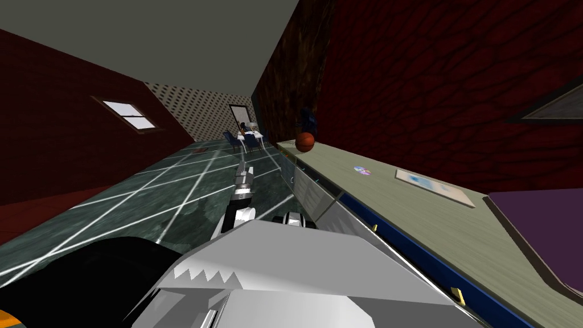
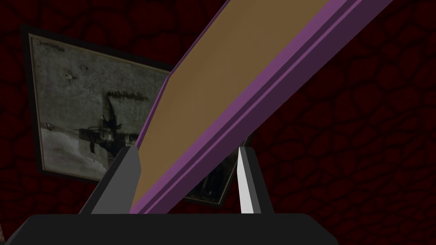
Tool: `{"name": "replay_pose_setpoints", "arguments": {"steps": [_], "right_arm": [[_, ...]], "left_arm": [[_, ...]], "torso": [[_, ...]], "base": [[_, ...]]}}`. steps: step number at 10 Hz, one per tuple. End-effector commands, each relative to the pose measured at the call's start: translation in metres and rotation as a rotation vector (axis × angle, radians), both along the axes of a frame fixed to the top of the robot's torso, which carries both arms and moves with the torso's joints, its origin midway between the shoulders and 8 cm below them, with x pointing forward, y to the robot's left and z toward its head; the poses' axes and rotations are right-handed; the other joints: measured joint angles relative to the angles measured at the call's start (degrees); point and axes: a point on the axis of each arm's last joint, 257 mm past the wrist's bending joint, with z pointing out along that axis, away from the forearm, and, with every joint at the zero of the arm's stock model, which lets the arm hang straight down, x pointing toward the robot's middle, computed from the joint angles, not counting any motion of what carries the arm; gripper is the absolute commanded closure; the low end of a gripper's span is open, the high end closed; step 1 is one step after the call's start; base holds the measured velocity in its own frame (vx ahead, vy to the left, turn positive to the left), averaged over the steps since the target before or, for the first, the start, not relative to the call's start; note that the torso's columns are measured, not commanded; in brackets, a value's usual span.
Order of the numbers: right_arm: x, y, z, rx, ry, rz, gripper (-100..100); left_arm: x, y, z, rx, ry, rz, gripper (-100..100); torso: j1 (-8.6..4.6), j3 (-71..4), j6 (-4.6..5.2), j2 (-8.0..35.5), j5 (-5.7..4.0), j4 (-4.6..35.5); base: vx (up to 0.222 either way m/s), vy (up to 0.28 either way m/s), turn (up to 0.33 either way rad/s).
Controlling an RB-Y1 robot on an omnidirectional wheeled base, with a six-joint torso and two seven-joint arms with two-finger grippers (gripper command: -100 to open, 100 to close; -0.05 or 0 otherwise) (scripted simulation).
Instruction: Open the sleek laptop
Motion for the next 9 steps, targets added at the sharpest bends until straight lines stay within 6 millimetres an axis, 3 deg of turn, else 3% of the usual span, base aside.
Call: {"name": "replay_pose_setpoints", "arguments": {"steps": [1,4,7,9], "right_arm": [[0.010,0.013,0.032,-0.028,0.020,0.019,100],[0.026,0.029,0.058,-0.045,0.043,0.046,100],[0.026,0.029,0.058,-0.045,0.043,0.046,100],[0.035,0.038,0.068,-0.050,0.055,0.062,100]], "left_arm": [[0.000,0.000,0.000,0.000,0.000,0.000,0],[0.000,0.000,0.000,0.000,0.000,0.000,0],[0.000,0.000,0.000,0.000,0.000,0.000,0],[0.000,0.000,0.000,0.000,0.000,0.000,0]], "torso": [[0.32,0.06,0.07,0.13,0.17,0.05],[0.34,0.08,0.06,0.14,0.16,0.08],[-0.03,0.22,0.14,0.25,-0.11,0.13],[-0.07,0.17,-0.02,0.28,-0.03,0.12]], "base": [[0.000,0.000,0.000],[0.004,0.005,-0.015],[0.005,0.007,-0.026],[-0.006,-0.007,0.020]]}}
